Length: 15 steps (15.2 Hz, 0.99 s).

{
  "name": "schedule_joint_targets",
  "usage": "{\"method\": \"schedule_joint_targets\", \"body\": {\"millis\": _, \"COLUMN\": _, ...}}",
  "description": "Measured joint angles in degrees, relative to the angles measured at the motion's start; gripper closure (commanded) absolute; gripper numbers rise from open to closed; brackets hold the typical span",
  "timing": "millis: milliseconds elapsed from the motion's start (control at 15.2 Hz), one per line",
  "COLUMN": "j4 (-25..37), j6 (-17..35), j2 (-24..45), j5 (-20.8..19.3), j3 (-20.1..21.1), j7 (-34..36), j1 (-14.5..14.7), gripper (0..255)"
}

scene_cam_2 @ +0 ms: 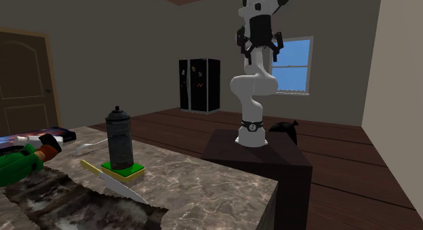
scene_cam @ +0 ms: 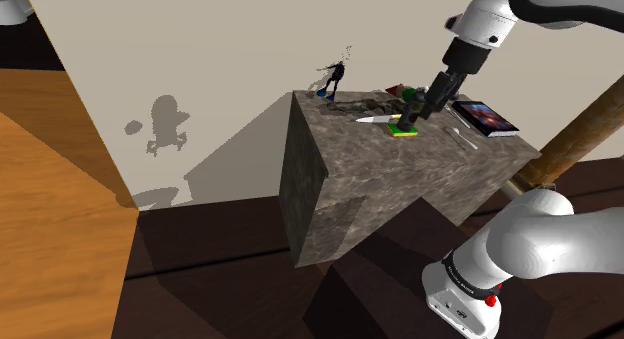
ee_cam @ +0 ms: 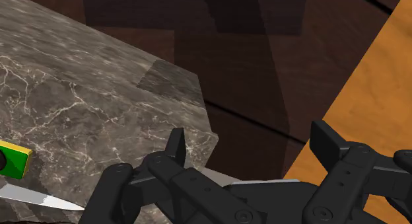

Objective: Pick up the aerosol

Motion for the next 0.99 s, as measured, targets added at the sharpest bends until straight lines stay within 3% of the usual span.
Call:
{"method": "schedule_joint_targets", "body": {"millis": 198, "j4": 1.72, "j6": 1.04, "j2": 3.06, "j5": 0.46, "j3": -0.26, "j7": 1.43, "j1": -0.70, "gripper": 0}}
{"method": "schedule_joint_targets", "body": {"millis": 990, "j4": 20.61, "j6": 4.97, "j2": 29.25, "j5": 5.19, "j3": -5.01, "j7": 14.07, "j1": -6.61, "gripper": 0}}
